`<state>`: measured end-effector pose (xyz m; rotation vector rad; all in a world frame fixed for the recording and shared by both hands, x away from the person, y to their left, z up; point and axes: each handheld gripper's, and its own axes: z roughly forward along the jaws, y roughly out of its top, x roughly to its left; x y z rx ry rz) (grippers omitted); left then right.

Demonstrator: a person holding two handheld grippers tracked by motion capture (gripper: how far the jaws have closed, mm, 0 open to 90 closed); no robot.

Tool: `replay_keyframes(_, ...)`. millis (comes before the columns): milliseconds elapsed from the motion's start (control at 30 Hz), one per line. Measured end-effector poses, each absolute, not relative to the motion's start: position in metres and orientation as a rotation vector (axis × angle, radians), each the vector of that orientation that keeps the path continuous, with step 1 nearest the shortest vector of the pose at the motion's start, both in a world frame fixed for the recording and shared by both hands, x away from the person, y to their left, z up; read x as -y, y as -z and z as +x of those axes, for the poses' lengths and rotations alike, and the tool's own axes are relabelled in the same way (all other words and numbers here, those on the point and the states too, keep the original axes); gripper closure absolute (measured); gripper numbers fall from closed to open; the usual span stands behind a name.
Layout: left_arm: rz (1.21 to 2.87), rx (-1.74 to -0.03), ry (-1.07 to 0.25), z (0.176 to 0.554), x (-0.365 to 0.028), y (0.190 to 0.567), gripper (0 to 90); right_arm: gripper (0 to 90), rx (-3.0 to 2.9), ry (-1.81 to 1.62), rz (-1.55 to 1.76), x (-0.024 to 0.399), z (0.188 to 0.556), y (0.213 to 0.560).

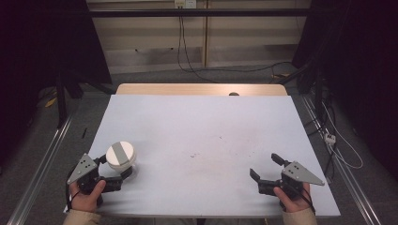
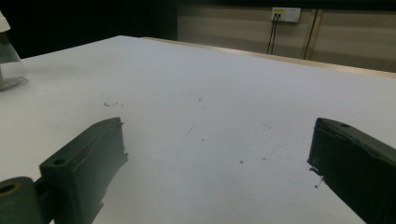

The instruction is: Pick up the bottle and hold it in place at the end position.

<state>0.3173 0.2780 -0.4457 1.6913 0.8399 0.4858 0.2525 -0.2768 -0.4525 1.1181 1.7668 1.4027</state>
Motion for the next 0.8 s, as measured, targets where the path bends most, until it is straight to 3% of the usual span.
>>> replay_keyframes(800,1.751,-0.851,-0.487,0.3256,-0.2713,0.4491,3.1,3.3,-1.771,-1.403,1.104,0.276,0.2529,0.4523)
